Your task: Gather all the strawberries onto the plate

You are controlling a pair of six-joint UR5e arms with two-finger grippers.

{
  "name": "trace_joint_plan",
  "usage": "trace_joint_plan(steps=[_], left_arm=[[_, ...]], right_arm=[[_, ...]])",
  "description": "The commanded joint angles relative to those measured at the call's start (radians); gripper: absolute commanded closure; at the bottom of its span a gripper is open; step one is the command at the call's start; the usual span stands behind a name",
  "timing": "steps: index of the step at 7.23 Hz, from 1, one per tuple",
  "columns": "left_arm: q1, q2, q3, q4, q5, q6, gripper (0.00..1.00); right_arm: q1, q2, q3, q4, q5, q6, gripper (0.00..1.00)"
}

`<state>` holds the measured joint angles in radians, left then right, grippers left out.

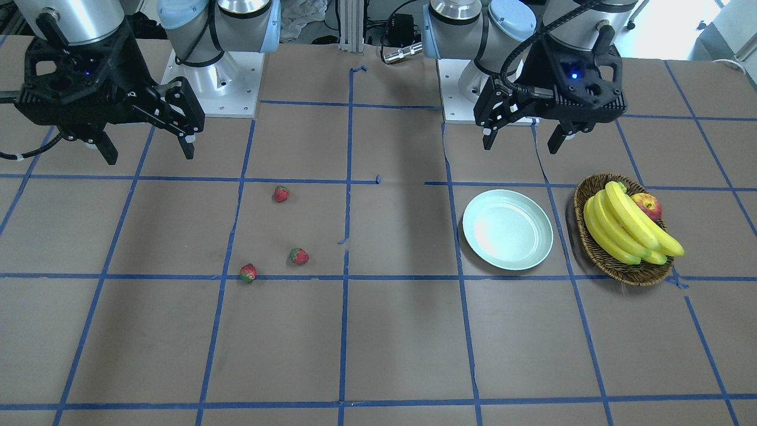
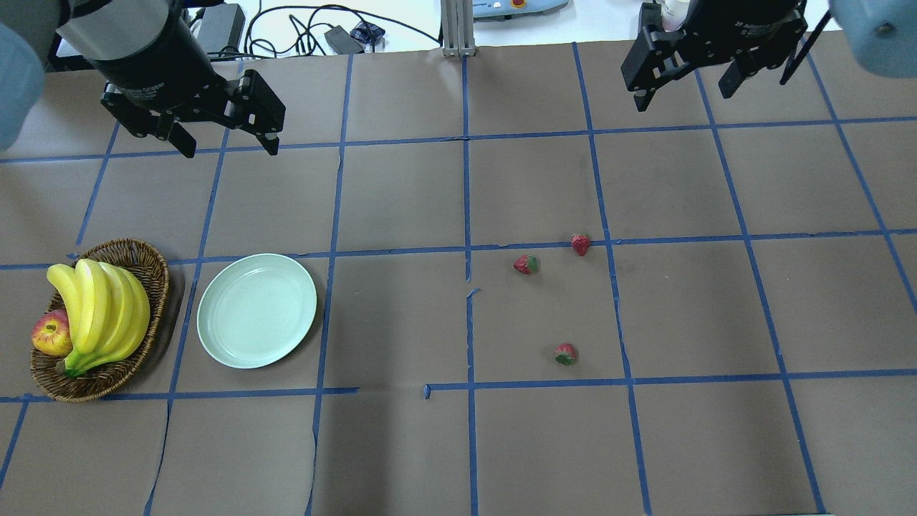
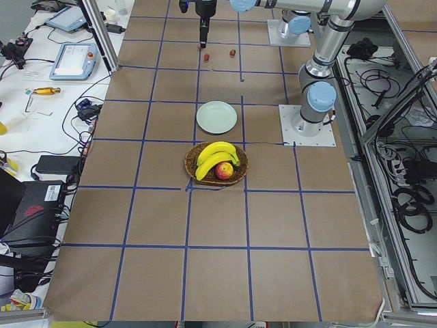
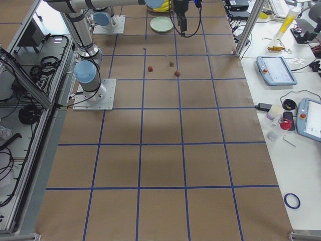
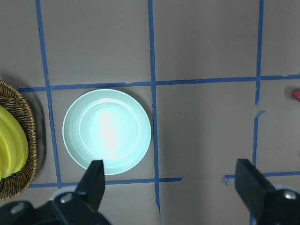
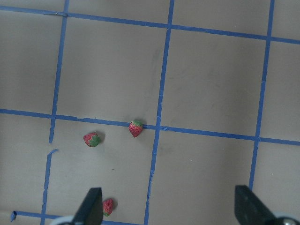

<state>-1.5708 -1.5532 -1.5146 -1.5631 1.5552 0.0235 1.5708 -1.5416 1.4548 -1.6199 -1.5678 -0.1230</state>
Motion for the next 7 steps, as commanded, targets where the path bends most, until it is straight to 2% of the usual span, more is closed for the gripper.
trace_joint_plan(steps=[1,3,4,7], left_arm=[[0.0,-0.001,-0.001,0.0,0.0,0.0,0.0],[0.0,-0.002,-0.002,0.0,0.002,-0.011,0.0],[0.0,-0.002,-0.012,0.0,0.005,-0.011,0.0],[0.0,-0.004,-0.025,0.0,0.003,-0.011,0.0]], right_arm=[[0.0,0.0,0.001,0.0,0.0,-0.003,0.0],[0.0,0.02,0.013,-0.002,0.0,-0.003,0.0],[0.0,0.068,0.054,-0.026,0.003,-0.003,0.0],[0.008,0.207,0.183,-0.237,0.002,-0.001,0.0]])
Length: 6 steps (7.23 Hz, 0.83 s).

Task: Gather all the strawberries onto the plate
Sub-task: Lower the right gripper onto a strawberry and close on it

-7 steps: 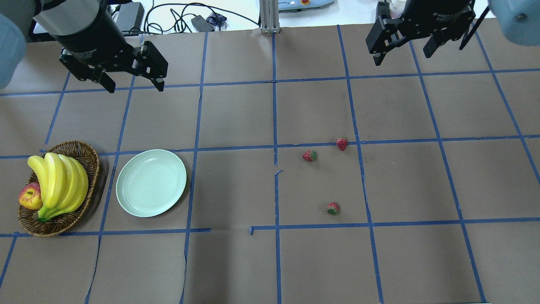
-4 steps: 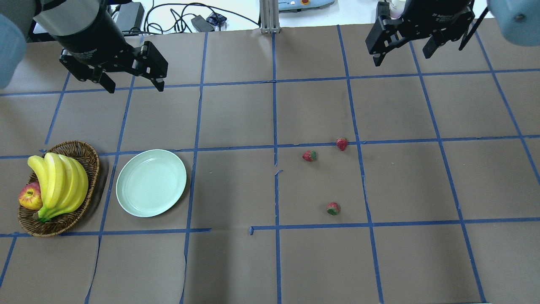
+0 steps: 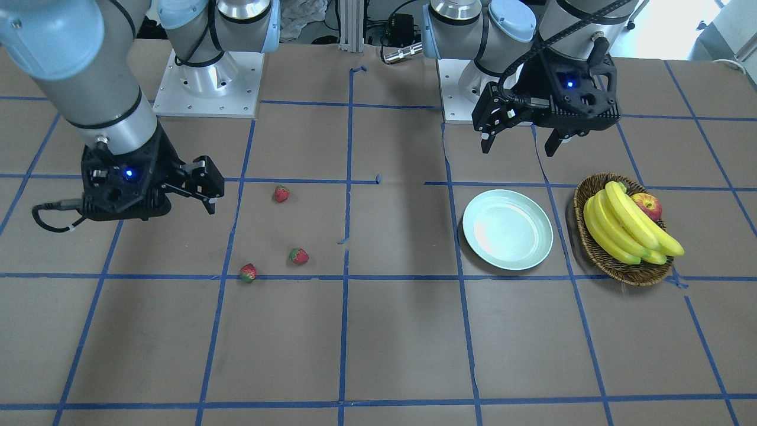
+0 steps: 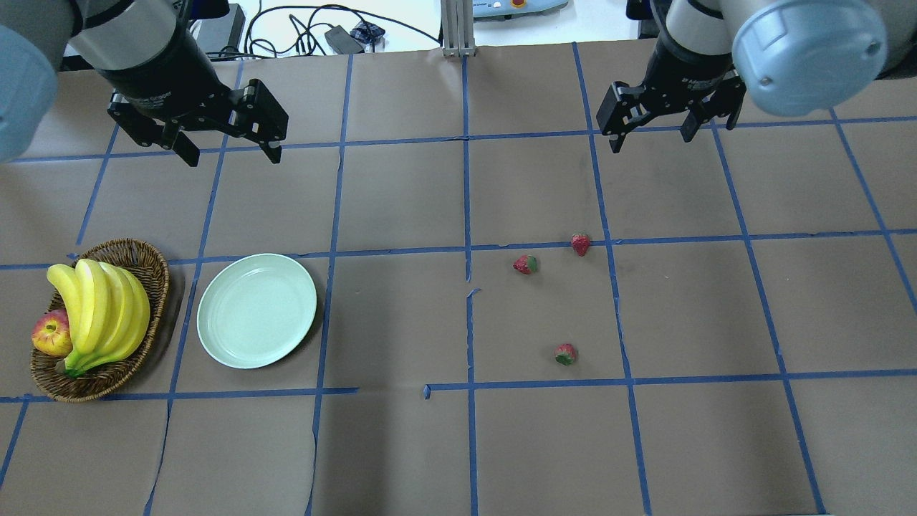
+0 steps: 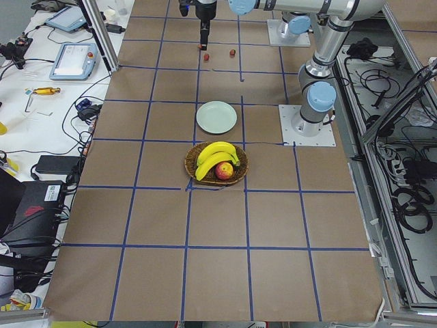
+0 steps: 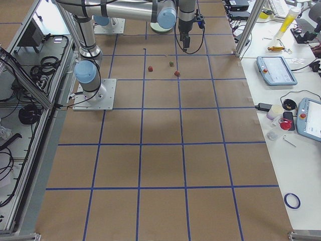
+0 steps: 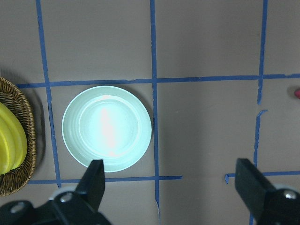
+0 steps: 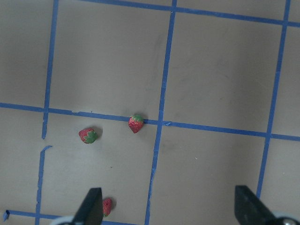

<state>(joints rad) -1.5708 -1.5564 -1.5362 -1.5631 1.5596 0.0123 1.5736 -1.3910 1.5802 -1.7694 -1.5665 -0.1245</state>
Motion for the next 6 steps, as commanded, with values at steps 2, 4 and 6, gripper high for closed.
trace_joint_plan(steps=[2,4,6], left_arm=[[0.0,-0.002,-0.007,0.0,-0.004,0.0,0.0],[-0.002,-0.002,-0.013,0.0,-0.006,0.0,0.0],[-0.002,-0.002,-0.013,0.0,-0.007,0.0,0.0]], right_arm=[[0.005,0.098,0.247,-0.361,0.014,0.0,0.0],[0.008,0.145,0.398,-0.557,0.008,-0.001,0.02],[0.013,0.164,0.441,-0.653,0.014,0.0,0.05]])
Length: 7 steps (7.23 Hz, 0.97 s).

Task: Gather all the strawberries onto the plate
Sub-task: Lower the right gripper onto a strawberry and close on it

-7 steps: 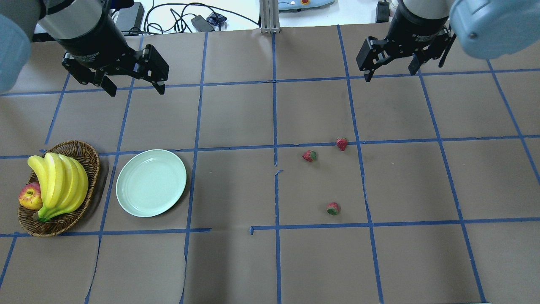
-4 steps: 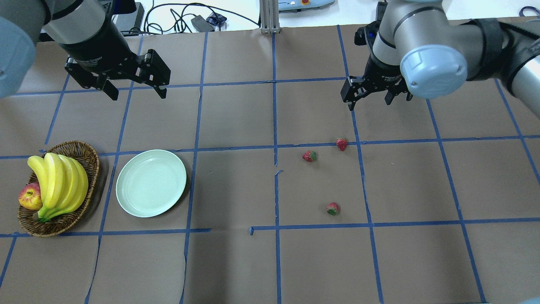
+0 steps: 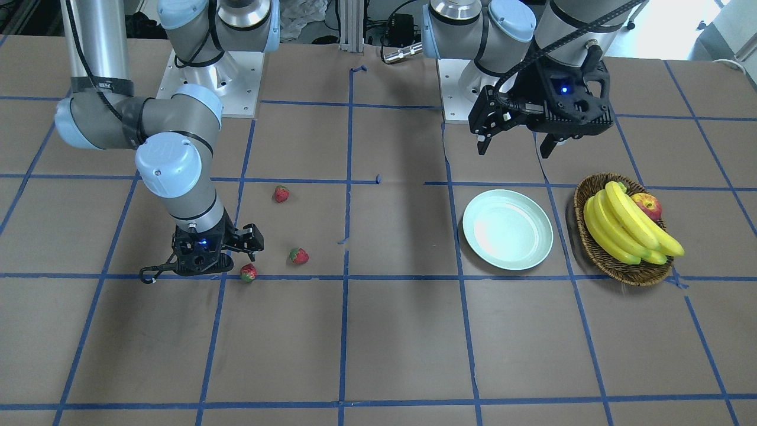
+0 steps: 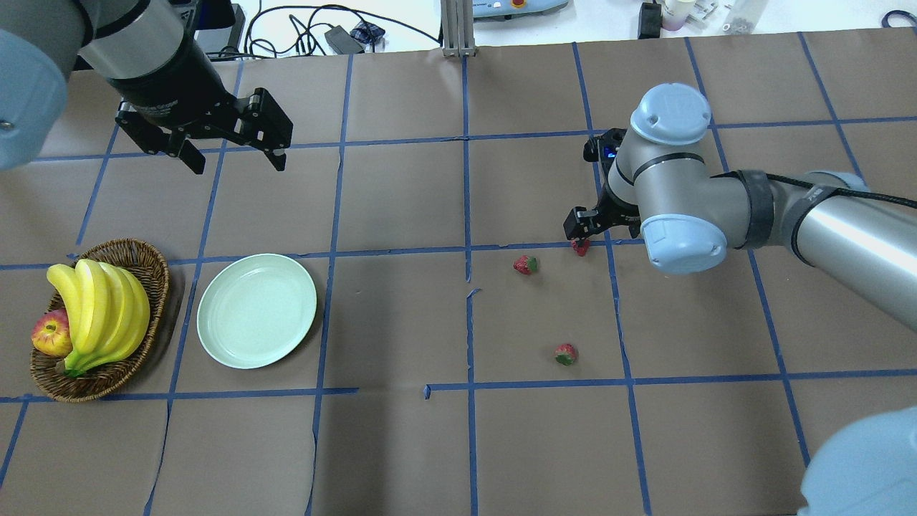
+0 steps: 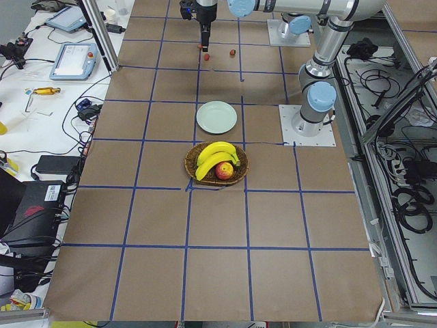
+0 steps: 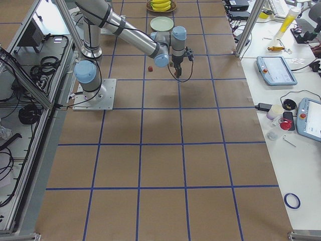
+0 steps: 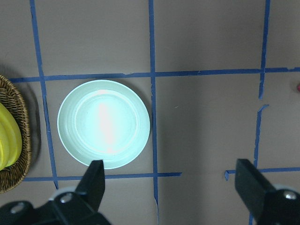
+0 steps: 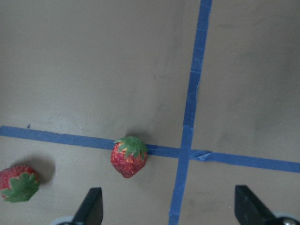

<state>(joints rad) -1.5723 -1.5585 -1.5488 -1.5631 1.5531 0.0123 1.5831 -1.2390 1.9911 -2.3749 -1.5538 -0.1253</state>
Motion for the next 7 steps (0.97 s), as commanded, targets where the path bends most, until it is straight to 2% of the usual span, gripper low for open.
trace_joint_plan(steps=[1,4,6,7], left_arm=[[0.0,0.0,-0.001,0.0,-0.002,0.0,0.0],[0.0,0.001,-0.007,0.0,-0.001,0.0,0.0],[0.0,0.002,-0.007,0.0,-0.002,-0.002,0.0],[0.0,0.002,-0.007,0.0,-0.002,-0.002,0.0]], right_arm=[[0.012,0.033,0.029,-0.053,0.003,0.001,0.06],[0.035,0.07,0.015,-0.095,0.003,0.006,0.15],[0.035,0.067,-0.001,-0.095,0.006,0.012,0.52],[0.035,0.069,-0.001,-0.096,0.006,0.019,0.54]])
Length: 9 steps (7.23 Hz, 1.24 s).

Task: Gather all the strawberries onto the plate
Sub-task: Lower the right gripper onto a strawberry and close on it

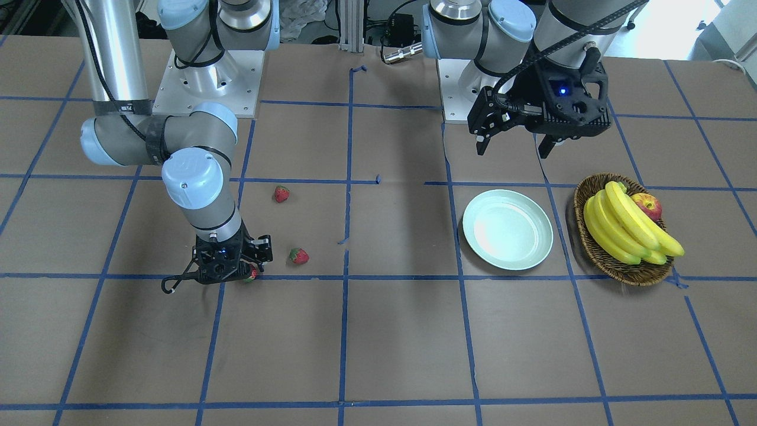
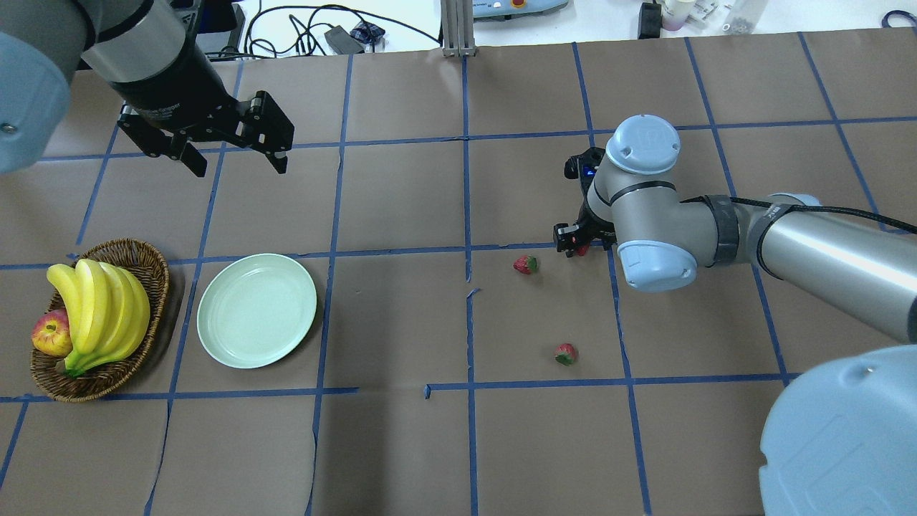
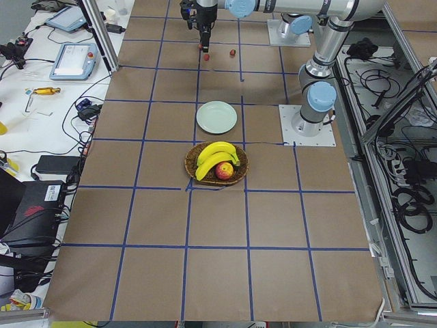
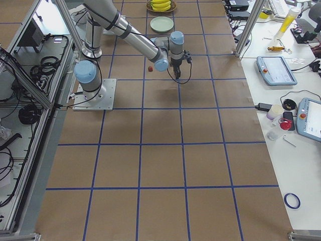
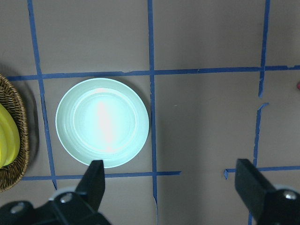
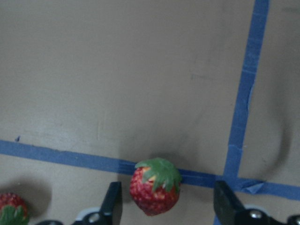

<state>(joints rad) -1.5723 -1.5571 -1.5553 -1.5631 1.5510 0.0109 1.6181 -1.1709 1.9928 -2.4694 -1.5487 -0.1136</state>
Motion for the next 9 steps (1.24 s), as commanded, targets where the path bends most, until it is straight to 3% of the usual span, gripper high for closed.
trace_joint_plan(steps=[1,3,5,9], left_arm=[[0.0,0.0,0.0,0.0,0.0,0.0,0.0],[0.0,0.0,0.0,0.0,0.0,0.0,0.0],[0.0,0.0,0.001,0.0,0.0,0.0,0.0],[0.0,0.0,0.001,0.0,0.0,0.0,0.0]], right_arm=[[0.0,0.002,-0.002,-0.012,0.001,0.008,0.6],[0.0,0.0,-0.009,-0.028,0.002,0.035,0.99],[0.055,-0.013,-0.063,-0.034,0.045,0.162,1.0],[0.423,0.0,-0.082,-0.01,-0.002,0.599,1.0]])
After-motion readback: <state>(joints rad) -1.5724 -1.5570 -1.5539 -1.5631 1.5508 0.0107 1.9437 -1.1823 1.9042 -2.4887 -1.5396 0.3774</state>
